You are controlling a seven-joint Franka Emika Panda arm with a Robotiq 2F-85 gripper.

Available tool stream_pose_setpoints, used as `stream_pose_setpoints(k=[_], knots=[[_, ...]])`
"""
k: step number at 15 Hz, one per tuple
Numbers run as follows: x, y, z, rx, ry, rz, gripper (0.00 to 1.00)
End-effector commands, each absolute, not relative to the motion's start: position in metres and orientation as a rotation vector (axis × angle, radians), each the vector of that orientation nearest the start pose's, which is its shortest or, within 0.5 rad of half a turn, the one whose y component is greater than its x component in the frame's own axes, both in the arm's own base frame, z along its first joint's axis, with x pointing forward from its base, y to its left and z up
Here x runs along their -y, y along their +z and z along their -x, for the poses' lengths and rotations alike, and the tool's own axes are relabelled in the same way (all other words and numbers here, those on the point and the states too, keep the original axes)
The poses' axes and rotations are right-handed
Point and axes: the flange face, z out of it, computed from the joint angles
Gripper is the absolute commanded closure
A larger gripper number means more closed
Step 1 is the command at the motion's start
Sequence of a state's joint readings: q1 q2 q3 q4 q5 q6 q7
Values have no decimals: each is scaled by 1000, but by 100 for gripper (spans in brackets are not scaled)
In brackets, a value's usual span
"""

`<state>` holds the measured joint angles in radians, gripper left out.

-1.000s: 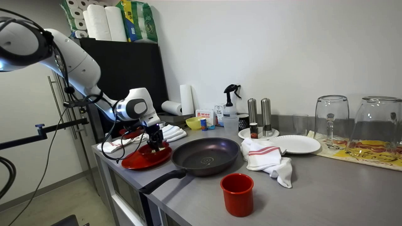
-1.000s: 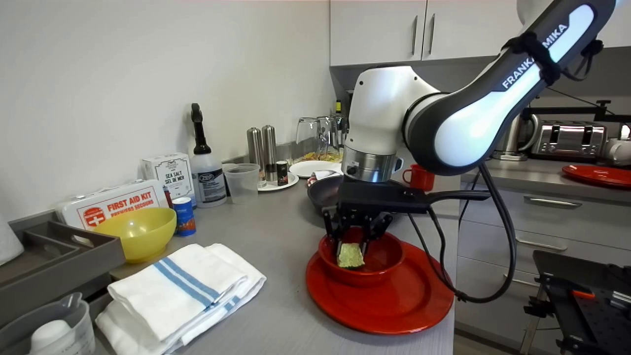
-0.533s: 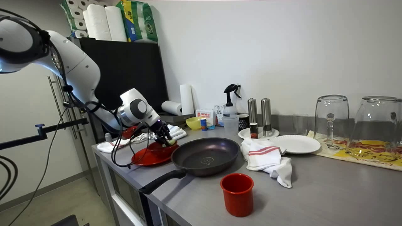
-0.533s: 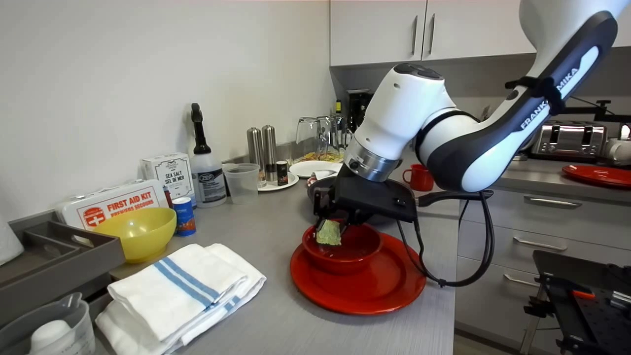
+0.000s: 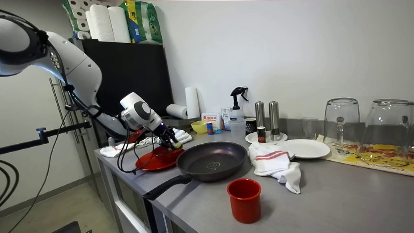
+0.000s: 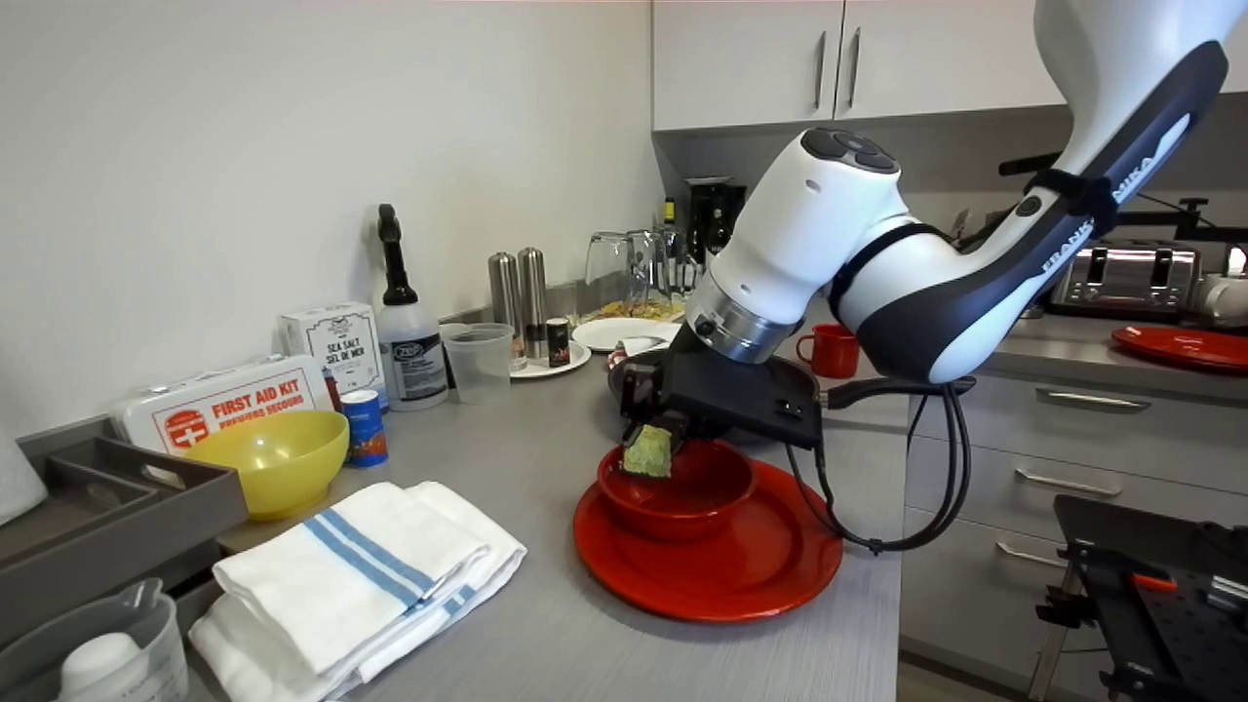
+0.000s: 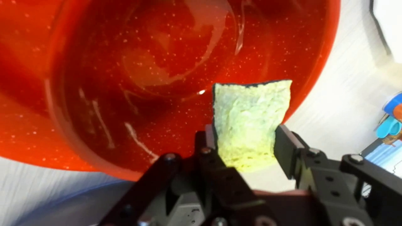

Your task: Use the sponge to wipe the red bowl

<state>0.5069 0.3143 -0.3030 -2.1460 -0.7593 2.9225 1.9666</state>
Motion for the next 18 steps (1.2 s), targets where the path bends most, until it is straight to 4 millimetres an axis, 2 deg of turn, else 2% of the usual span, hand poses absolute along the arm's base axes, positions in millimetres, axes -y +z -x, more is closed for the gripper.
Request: stream_pose_setpoints(k=[1, 4, 7, 13, 18], knots=[[-178, 290, -556, -1449, -653, 2462, 77], [-190, 282, -549, -1496, -480, 2420, 77], [-196, 283, -551, -1527, -355, 2383, 77], [-188, 286, -559, -1569, -188, 2351, 77], [-179, 278, -560, -1596, 18, 2456, 77]])
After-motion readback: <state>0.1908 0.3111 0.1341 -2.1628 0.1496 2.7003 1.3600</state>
